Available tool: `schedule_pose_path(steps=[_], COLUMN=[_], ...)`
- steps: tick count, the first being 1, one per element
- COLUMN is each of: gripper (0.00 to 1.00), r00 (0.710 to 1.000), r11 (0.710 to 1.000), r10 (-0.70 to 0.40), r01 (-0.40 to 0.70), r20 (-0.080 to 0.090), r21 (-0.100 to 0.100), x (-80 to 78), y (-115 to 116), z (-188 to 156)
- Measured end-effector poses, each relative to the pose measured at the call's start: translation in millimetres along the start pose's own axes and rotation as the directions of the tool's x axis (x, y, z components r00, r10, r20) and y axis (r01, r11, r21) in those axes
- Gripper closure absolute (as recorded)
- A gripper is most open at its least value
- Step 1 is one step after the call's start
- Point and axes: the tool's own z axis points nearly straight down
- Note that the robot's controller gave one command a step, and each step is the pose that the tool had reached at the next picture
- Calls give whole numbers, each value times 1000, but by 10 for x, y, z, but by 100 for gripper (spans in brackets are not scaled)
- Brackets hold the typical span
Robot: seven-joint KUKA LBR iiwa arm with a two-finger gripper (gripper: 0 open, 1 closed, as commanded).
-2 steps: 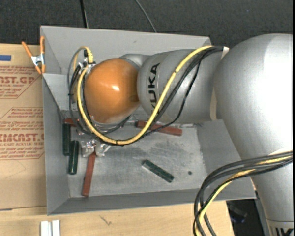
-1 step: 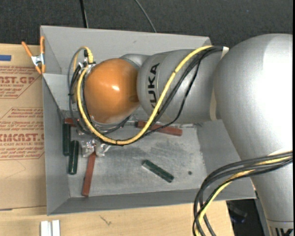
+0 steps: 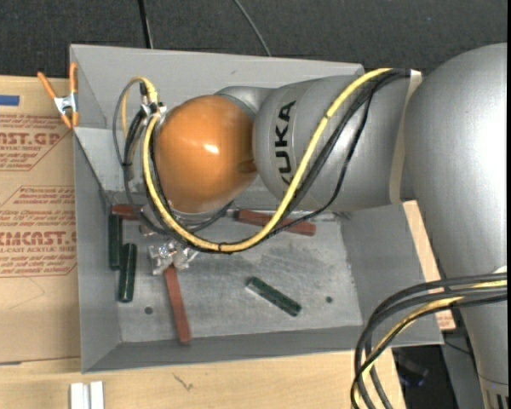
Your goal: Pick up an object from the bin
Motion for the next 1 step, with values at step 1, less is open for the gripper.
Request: schedule_pose_path(steps=[1], gripper=[100], r00=[988], r11=[988], r10=[-154], r01=[154], r20=[1], r21=[-12], x=[-54], y=[207], z=[-624])
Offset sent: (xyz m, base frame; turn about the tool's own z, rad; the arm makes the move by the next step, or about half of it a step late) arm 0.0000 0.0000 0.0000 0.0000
